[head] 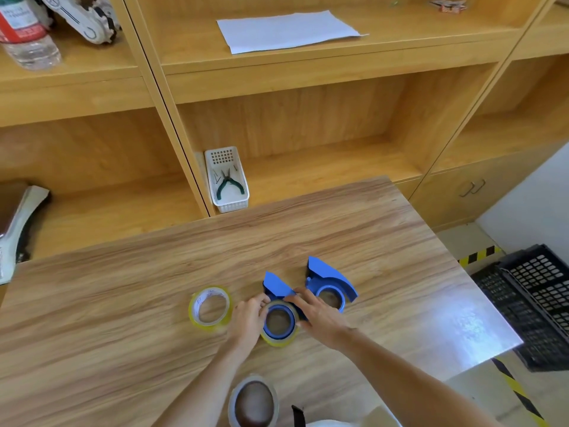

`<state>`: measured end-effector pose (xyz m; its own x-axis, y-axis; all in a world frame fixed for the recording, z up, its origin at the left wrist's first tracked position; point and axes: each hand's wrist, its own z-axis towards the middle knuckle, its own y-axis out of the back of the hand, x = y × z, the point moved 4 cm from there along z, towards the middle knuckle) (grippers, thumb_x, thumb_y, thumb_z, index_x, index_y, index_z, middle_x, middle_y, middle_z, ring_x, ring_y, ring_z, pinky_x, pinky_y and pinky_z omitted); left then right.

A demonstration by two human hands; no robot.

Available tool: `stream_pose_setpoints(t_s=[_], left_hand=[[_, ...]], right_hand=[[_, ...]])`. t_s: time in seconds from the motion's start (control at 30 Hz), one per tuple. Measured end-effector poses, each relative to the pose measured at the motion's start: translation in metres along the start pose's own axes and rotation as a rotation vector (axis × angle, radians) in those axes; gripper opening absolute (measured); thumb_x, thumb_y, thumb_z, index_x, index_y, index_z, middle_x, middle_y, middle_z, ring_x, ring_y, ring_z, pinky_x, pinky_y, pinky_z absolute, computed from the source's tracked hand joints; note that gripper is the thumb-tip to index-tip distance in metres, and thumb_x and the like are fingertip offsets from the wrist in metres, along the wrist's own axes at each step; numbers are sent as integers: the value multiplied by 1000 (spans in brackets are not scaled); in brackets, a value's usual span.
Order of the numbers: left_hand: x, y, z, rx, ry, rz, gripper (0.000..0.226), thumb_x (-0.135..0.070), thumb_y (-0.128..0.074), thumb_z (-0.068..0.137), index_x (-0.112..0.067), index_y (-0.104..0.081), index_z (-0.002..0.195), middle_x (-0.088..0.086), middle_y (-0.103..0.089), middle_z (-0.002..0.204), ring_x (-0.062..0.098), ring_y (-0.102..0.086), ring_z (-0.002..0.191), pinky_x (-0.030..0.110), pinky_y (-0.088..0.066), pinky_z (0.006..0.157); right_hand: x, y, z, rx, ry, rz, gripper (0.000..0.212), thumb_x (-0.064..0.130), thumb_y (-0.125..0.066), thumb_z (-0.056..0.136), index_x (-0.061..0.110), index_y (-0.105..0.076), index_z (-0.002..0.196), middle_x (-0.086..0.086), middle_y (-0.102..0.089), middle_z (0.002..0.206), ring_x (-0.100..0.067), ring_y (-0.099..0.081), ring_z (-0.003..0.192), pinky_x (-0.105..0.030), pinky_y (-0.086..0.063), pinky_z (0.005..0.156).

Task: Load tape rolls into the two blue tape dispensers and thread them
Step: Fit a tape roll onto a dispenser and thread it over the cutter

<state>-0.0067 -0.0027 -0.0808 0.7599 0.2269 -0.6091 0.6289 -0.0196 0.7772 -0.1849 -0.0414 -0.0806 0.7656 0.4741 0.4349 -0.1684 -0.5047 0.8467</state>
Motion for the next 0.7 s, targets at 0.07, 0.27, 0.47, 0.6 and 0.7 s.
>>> stream_pose_setpoints(t_s=[0.07, 0.27, 0.47, 0.6, 0.7], left_hand=[[3, 0, 0, 17, 4, -32, 18, -13, -66, 92, -19, -69, 108, -5, -76, 99, 12, -71, 95, 32, -57, 82], [21, -7, -12, 288, -12, 52, 97, -63, -75, 65, -28, -38, 148, -8, -50, 144, 17, -45, 132, 32, -40, 107], [19, -18, -25, 160, -104, 298, 104, -45, -84, 68, -26, -26, 152, -7, -40, 147, 20, -40, 133, 30, -32, 110], [19, -19, -23, 128, -116, 318, 102, -45, -83, 67, -23, -29, 151, -8, -43, 146, 18, -41, 134, 29, -32, 111], [18, -17, -23, 151, -146, 348, 105, -47, -82, 69, -21, -26, 153, -3, -37, 153, 20, -31, 144, 33, -22, 118]], right_hand=[[-1, -1, 0, 1, -12, 16, 60, 24, -58, 93, 34, -29, 144, 8, -22, 153, -23, -41, 133, -42, -55, 82], [0, -3, -1, -11, -30, 102, 55, 19, -53, 93, 36, -32, 141, 10, -31, 148, -25, -51, 122, -41, -51, 86], [1, 0, -2, -61, -137, 207, 49, 9, -40, 97, 31, -38, 140, -6, -61, 123, -13, -59, 79, -27, -46, 65], [4, -1, -3, -94, -175, 245, 51, 8, -38, 96, 33, -34, 141, -7, -63, 122, -26, -64, 99, -39, -54, 79], [5, 1, -4, -85, -175, 231, 52, 9, -38, 96, 35, -33, 141, -5, -60, 129, -27, -62, 108, -39, -52, 86]])
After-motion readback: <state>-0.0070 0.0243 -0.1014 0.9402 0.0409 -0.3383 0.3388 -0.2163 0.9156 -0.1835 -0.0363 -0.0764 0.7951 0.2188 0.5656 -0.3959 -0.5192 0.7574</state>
